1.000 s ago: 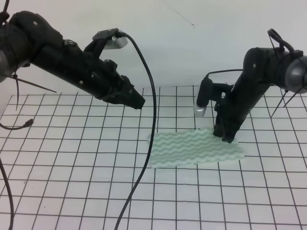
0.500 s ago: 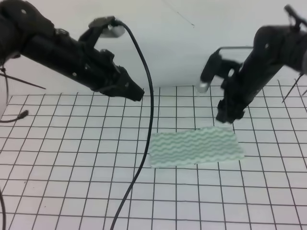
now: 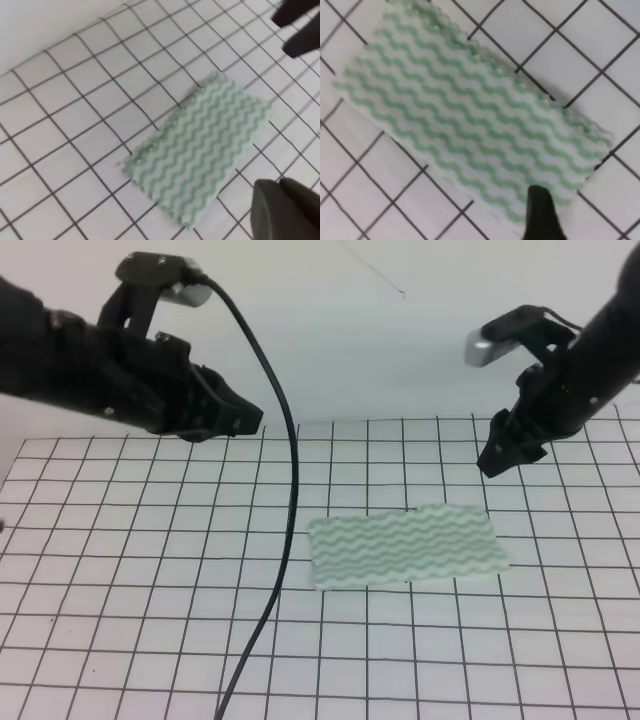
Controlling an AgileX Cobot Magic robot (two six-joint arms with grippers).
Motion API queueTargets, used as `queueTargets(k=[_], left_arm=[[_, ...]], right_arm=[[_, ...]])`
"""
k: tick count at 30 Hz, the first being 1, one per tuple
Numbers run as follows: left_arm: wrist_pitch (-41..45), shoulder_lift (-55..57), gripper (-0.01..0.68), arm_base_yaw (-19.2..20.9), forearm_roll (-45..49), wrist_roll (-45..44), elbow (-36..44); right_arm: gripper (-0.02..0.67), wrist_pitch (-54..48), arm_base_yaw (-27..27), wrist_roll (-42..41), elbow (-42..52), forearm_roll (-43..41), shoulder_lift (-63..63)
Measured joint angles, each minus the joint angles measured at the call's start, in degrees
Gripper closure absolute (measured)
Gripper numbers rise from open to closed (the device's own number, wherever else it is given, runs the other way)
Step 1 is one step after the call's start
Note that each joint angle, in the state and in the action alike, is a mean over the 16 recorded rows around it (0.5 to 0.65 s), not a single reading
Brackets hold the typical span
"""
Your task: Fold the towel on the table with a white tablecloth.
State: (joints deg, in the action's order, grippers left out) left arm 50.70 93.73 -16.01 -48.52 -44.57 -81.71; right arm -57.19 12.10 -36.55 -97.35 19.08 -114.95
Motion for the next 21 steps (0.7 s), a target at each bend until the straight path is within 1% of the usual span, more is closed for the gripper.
queueTargets(k=[6, 12, 15, 21], left_arm=[[-4.72, 1.71, 0.672, 0.0, -5.74, -3.63, 4.02], [-4.42, 7.27, 0.659, 0.0, -13.04, -8.63, 4.85], [-3.5, 10.01, 0.626, 0.0, -15.87, -10.92, 4.82], [-1.79, 13.73, 0.523, 0.0, -18.8, -13.13, 4.78]], right_arm=[[0.248, 2.25, -1.94, 2.87, 4.83, 6.1, -0.47], [0.248, 4.75, -2.39, 5.51, 8.3, 9.51, -2.63], [0.247, 5.61, -2.39, 6.37, 9.1, 10.64, -4.05], [0.247, 6.69, -2.39, 7.15, 9.34, 12.23, -6.76]])
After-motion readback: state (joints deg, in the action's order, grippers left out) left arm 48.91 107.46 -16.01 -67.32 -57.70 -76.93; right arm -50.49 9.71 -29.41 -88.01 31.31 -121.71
